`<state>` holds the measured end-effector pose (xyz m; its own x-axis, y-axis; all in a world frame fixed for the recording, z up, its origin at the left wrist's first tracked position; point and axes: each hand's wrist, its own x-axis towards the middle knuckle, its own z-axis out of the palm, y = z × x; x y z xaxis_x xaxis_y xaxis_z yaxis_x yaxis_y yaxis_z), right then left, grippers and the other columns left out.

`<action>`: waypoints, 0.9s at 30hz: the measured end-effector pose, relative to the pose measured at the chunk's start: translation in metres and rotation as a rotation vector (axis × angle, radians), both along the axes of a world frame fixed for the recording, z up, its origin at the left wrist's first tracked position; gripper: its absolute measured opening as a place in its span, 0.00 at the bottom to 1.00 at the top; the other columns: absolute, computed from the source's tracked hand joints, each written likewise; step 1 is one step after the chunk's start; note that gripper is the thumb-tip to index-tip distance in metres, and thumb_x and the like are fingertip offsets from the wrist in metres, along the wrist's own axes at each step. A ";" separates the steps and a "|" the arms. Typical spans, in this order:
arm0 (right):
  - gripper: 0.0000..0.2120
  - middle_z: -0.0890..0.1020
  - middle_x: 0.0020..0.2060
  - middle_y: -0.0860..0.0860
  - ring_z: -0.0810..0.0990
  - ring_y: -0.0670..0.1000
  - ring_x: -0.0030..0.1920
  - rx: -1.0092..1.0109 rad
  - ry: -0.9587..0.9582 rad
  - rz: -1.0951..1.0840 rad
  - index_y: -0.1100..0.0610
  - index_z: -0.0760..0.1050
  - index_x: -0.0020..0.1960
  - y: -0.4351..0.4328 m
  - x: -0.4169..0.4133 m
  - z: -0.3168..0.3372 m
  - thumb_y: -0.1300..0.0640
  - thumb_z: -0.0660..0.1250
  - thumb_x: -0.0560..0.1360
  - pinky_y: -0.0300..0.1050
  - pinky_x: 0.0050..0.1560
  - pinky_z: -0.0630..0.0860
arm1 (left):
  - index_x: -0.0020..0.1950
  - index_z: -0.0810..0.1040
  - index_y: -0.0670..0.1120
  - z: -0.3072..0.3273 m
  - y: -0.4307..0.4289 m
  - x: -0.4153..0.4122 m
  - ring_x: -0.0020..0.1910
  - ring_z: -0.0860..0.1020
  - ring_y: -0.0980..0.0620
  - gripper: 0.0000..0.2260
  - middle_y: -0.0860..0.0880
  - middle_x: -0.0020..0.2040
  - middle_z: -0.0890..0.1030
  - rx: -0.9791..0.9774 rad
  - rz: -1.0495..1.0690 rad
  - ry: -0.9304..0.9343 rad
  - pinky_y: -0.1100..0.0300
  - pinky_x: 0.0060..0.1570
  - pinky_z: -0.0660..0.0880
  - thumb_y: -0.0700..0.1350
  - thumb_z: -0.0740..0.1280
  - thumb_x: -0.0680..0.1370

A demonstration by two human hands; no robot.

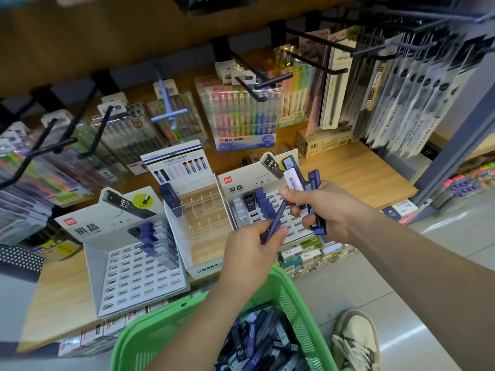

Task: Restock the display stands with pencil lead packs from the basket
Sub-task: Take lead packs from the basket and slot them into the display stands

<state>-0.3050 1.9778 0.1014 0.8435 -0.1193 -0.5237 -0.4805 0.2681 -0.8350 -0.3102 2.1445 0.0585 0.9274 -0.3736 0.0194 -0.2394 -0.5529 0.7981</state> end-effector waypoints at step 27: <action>0.05 0.83 0.28 0.49 0.83 0.47 0.30 -0.169 -0.045 0.291 0.57 0.77 0.50 0.126 0.008 0.009 0.54 0.67 0.79 0.34 0.19 0.65 | 0.39 0.82 0.50 0.023 0.224 0.055 0.32 0.76 0.65 0.07 0.56 0.35 0.82 0.190 0.421 -0.095 0.71 0.37 0.72 0.39 0.77 0.68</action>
